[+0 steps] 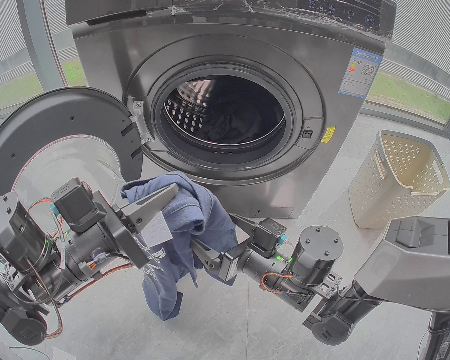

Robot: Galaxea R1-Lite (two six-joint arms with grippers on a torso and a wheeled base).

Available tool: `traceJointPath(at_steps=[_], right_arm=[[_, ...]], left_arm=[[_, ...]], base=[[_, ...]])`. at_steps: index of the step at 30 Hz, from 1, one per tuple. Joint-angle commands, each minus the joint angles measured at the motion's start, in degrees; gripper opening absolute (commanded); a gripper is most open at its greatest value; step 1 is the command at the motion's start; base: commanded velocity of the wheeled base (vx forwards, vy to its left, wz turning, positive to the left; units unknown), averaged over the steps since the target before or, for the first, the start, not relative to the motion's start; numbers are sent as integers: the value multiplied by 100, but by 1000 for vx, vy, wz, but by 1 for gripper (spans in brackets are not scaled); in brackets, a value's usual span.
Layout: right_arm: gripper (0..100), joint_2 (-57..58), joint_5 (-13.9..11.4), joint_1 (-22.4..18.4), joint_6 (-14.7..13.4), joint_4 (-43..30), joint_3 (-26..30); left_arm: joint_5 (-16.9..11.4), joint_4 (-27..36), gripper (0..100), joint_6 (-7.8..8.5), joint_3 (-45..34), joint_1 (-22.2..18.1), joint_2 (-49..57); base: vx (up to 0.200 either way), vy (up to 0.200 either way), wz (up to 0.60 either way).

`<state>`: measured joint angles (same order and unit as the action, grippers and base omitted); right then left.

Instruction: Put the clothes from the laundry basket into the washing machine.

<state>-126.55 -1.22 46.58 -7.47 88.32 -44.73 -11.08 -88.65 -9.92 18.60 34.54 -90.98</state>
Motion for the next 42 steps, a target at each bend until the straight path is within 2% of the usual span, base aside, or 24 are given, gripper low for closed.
traceJointPath(at_steps=[1,7,8,18,26,29,30,31,32,33,34,35,40,42], right_arm=[[100,-159,43,9,-9,1,-238],[100,-247,87,0,-9,-8,-476],[0,-247,139,0,-9,-8,-519],[0,131,227,-149,-9,-25,-440],[0,860,263,-501,0,-43,87],[0,1071,271,-430,-9,-34,333],[0,1247,271,-395,-9,-25,482],[0,1273,271,-387,-17,-25,518],[0,1370,271,-334,-35,1,632],[0,1387,271,-325,-35,1,658],[0,1563,271,-263,-53,10,825],[0,1660,271,-246,-53,10,869],[0,1906,271,-140,-79,1,913],[0,2082,280,-97,-79,-8,904]], left_arm=[[1,-3,0,-1,-6,9,1],[1,-3,0,-10,-23,9,1],[1,-3,0,-10,-32,9,1],[-8,-3,0,-54,-59,18,-16],[-70,-3,0,-71,-111,88,-87],[-70,-3,0,-168,-85,203,-96],[-87,-3,0,-361,-50,334,-157],[-105,-3,0,-414,-32,361,-183],[-166,-12,0,-555,12,431,-289],[-184,-12,0,-572,12,440,-298],[-324,-12,100,-625,21,528,-412],[-386,-3,100,-634,38,545,-509],[-324,-3,100,-634,65,449,-1071],[-316,-12,100,-599,108,264,-1467]], base=[[0,0,0],[0,0,0],[0,0,0],[0,0,0],[0,0,0],[0,0,0],[0,0,0],[0,0,0],[0,0,0],[0,0,0],[0,0,0],[0,0,0],[0,0,0],[0,0,0]])
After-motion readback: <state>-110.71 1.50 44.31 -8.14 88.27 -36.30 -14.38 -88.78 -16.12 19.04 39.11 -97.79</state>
